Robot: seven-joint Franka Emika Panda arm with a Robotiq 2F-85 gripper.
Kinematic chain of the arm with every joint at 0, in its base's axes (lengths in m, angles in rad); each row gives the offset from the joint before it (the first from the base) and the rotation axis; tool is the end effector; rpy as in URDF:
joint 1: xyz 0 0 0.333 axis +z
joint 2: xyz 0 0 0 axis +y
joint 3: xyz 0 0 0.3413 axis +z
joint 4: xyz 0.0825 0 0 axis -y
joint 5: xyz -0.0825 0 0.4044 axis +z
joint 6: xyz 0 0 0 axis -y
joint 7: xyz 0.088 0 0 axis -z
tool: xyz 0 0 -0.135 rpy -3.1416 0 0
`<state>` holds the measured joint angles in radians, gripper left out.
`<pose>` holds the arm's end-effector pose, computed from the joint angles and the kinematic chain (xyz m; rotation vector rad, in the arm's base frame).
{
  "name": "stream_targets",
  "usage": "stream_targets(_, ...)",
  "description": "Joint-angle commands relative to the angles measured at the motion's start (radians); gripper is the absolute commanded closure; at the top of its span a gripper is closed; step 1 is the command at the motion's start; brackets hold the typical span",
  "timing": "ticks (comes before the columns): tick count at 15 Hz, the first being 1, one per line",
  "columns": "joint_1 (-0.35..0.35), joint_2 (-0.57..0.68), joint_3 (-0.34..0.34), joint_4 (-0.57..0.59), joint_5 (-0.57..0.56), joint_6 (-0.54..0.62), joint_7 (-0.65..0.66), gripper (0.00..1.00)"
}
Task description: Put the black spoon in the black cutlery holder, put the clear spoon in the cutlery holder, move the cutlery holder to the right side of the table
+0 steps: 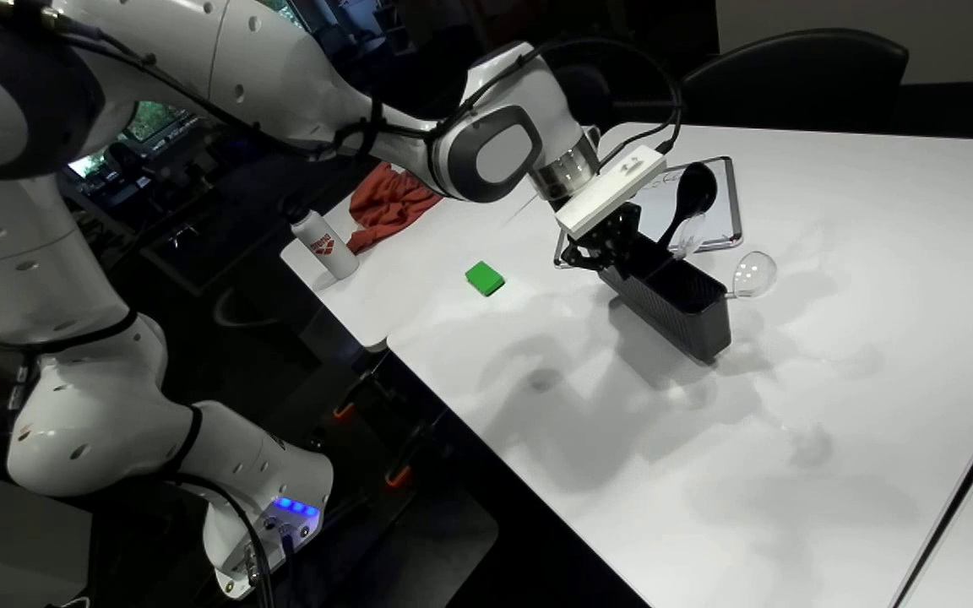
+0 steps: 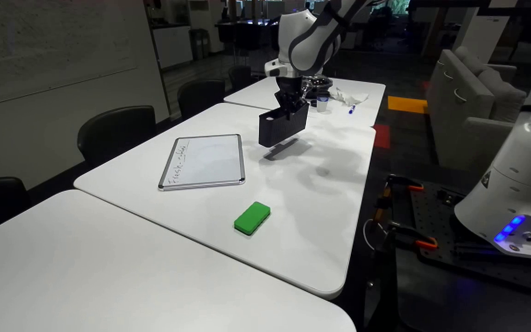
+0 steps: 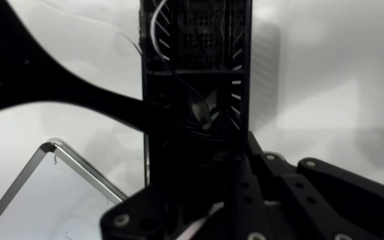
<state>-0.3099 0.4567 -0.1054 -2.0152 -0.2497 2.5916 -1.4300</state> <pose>0.5902 -0.2575 0.2150 2.3915 1.6962 -0.1170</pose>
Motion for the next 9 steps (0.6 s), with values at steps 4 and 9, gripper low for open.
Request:
stream_targets(4, -0.031, 0.098, -0.047, 0.299, 0.019, -0.154, 0.013, 0.99)
stream_targets(9, -0.098, 0.239, -0.040, 0.542, 0.067, -0.223, -0.004, 0.99)
